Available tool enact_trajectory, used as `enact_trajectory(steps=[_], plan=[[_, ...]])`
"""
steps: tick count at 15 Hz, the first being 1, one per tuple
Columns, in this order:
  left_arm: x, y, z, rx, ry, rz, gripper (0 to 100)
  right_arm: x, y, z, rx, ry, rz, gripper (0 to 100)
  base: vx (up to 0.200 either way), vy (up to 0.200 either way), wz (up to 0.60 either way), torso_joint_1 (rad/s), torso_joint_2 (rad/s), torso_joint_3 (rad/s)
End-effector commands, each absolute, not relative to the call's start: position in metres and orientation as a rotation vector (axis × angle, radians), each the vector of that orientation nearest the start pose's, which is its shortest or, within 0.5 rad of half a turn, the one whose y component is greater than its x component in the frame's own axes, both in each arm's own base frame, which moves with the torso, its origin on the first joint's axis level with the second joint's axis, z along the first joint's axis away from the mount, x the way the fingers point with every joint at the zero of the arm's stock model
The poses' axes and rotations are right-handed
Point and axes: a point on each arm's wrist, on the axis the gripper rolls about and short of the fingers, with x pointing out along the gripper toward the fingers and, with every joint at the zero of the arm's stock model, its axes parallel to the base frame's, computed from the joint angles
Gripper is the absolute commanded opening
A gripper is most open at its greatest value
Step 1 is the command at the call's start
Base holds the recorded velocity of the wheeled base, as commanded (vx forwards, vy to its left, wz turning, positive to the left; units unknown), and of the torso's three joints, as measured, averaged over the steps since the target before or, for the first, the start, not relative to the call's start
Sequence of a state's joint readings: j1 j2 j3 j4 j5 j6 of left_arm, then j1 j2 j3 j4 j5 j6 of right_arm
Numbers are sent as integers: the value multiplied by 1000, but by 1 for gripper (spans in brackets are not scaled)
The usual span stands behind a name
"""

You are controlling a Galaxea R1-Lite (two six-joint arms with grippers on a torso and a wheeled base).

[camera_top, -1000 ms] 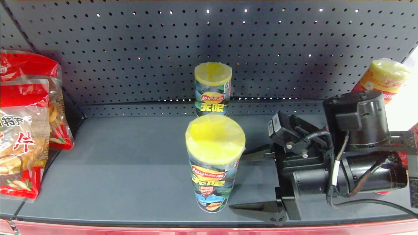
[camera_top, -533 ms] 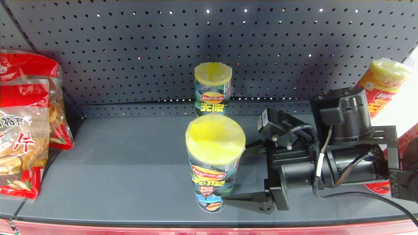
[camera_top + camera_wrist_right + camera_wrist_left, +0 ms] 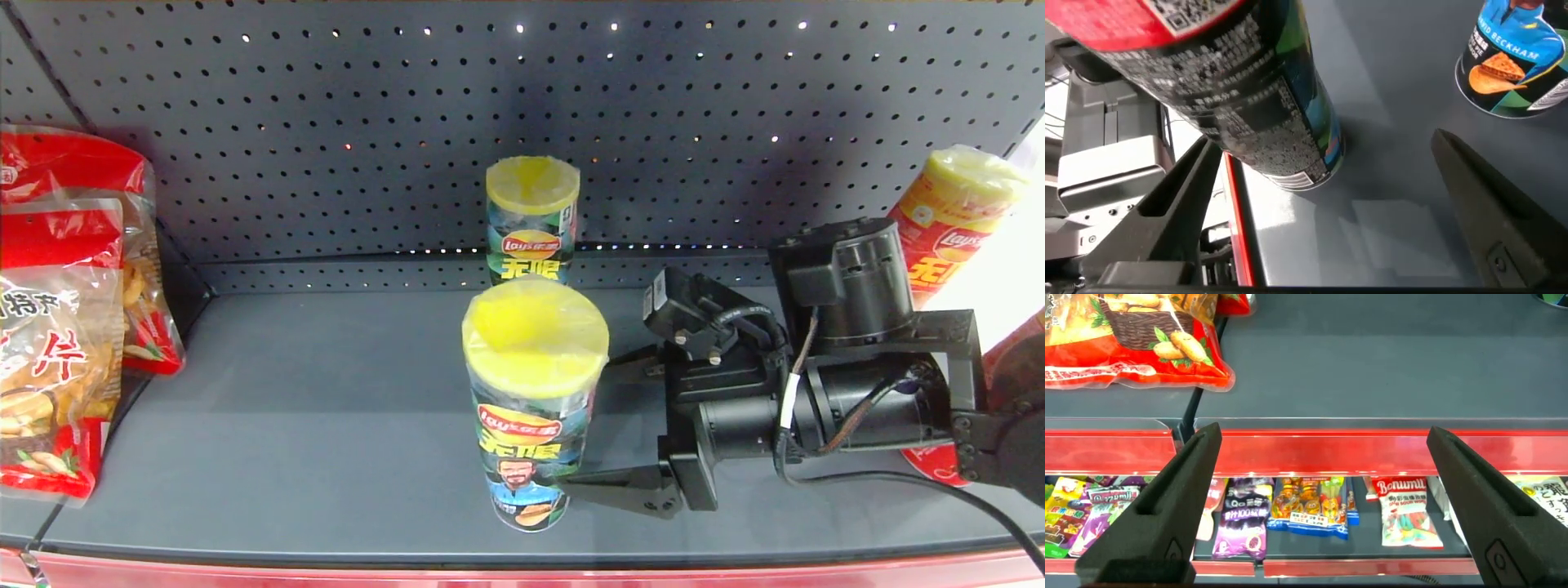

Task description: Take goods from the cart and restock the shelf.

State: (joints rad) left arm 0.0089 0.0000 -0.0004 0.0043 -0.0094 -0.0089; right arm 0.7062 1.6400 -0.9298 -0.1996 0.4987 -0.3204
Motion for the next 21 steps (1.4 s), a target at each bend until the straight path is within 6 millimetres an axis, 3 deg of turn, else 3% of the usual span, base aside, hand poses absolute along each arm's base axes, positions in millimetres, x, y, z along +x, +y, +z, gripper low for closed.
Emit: enact_trajectory(steps=[1,11,17,19,21], plan=[[-23,0,75,-9,5,0,100,215,196,193,-333,348,1252,100,0,0,0,0,0,0],[-23,0,75,-9,6,0,100,206,185,197,-331,337,1244,100,0,0,0,0,0,0],[-23,0,75,-9,5,-2,100,178,134,232,-299,206,1131,100,0,0,0,0,0,0],[-23,0,75,-9,5,0,100,151,101,248,-290,109,1055,100,0,0,0,0,0,0],[-23,0,75,-9,6,-2,100,128,79,251,-287,52,1001,100,0,0,0,0,0,0]])
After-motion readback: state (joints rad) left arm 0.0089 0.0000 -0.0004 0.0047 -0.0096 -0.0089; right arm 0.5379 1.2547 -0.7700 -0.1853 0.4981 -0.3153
